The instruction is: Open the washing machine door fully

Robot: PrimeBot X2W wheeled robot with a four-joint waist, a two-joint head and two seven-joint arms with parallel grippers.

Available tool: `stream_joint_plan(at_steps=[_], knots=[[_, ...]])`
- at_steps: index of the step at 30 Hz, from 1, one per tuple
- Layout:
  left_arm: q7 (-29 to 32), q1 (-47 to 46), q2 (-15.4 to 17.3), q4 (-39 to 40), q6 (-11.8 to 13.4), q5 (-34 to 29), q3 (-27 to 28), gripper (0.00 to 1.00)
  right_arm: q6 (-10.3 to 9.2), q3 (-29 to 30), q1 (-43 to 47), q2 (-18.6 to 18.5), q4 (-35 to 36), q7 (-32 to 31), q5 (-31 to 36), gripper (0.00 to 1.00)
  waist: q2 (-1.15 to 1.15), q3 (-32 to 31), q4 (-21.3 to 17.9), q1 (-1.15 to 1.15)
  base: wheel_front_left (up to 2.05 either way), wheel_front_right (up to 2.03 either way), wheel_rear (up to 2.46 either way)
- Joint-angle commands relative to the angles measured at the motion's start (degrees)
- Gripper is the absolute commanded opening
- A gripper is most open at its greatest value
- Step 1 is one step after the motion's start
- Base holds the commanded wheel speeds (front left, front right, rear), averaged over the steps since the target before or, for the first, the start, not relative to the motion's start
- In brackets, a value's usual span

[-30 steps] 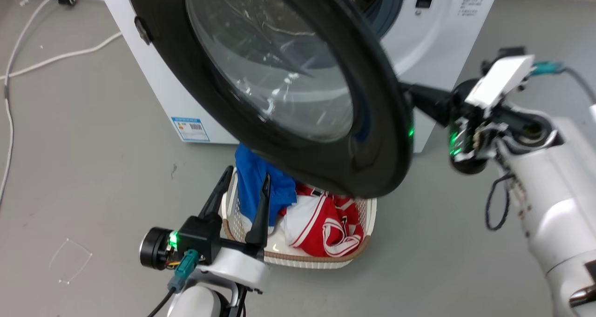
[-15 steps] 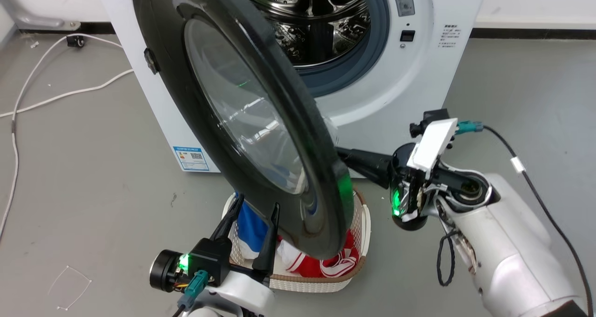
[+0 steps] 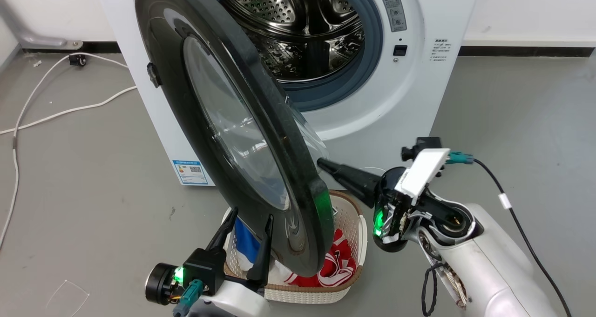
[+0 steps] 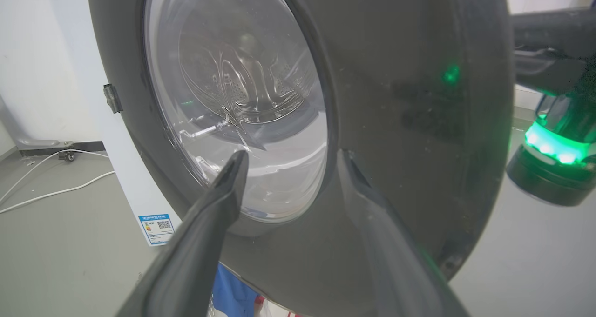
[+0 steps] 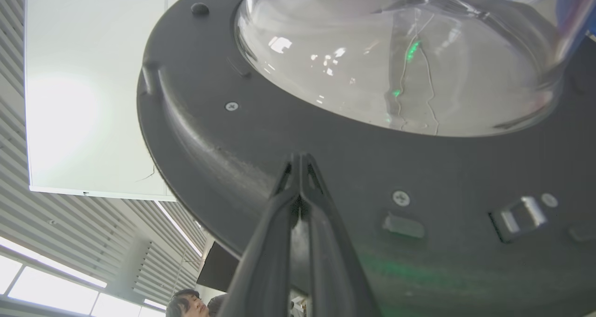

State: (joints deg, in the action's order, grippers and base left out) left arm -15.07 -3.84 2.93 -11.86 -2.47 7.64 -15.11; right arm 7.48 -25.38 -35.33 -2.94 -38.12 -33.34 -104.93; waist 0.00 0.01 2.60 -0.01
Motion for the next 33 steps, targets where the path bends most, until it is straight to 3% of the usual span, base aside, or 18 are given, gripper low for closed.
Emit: stream_joint_plan(at_steps=[1,13,15,16,17,18,24,29,33], knots=[[-0.14,0.50,-0.05,0.00,0.24,0.01,0.15,1.00,0.03,0.94,1.42,0.07,1.28,1.98,-0.12,0.00,0.00,-0.14,-0.25,0.01,0.00,0.00,0.00],[-0.14,1.64,-0.06,0.06,0.34,-0.70,2.38,1.00,0.03,15.14,15.95,-4.24,18.88,19.75,0.11,0.00,0.00,-0.47,-2.89,0.01,0.00,0.00,0.00],[-0.14,1.96,-0.06,0.01,0.29,-0.85,2.88,1.00,0.03,16.79,19.03,-5.26,21.98,22.49,1.66,0.22,0.00,-0.43,-3.27,0.01,0.00,0.00,0.00],[-0.14,2.13,-0.05,-0.07,0.32,-0.86,3.18,1.00,0.03,17.57,20.78,-5.49,23.41,23.95,2.41,0.41,0.00,-0.43,-3.40,0.01,0.00,0.00,0.00],[-0.14,2.27,-0.05,-0.13,0.39,-0.88,3.43,1.00,0.03,18.22,22.39,-5.78,24.92,25.49,3.48,0.87,0.00,-0.45,-3.50,0.01,0.00,0.00,0.00],[-0.14,2.36,-0.05,-0.12,0.50,-0.84,3.73,1.00,0.03,18.75,23.91,-6.50,26.32,27.30,5.28,1.00,0.00,-0.44,-3.57,0.01,0.00,0.00,0.00],[-0.14,2.43,-0.05,-0.14,0.64,-0.95,5.06,1.00,0.03,18.16,30.35,-11.07,29.84,40.65,23.78,1.00,0.00,-0.29,-3.61,0.01,0.00,0.00,0.00],[-0.14,2.45,-0.05,-0.17,0.77,-1.20,5.88,1.00,0.02,18.65,31.86,-13.93,28.15,47.63,46.97,1.00,0.00,-0.35,-3.39,0.01,0.00,0.00,0.00],[-0.14,2.53,-0.06,0.06,0.70,-1.40,6.61,1.00,0.02,22.88,33.03,-11.18,29.35,48.40,65.75,1.00,0.00,-0.39,-3.33,0.01,0.00,0.00,0.00]])
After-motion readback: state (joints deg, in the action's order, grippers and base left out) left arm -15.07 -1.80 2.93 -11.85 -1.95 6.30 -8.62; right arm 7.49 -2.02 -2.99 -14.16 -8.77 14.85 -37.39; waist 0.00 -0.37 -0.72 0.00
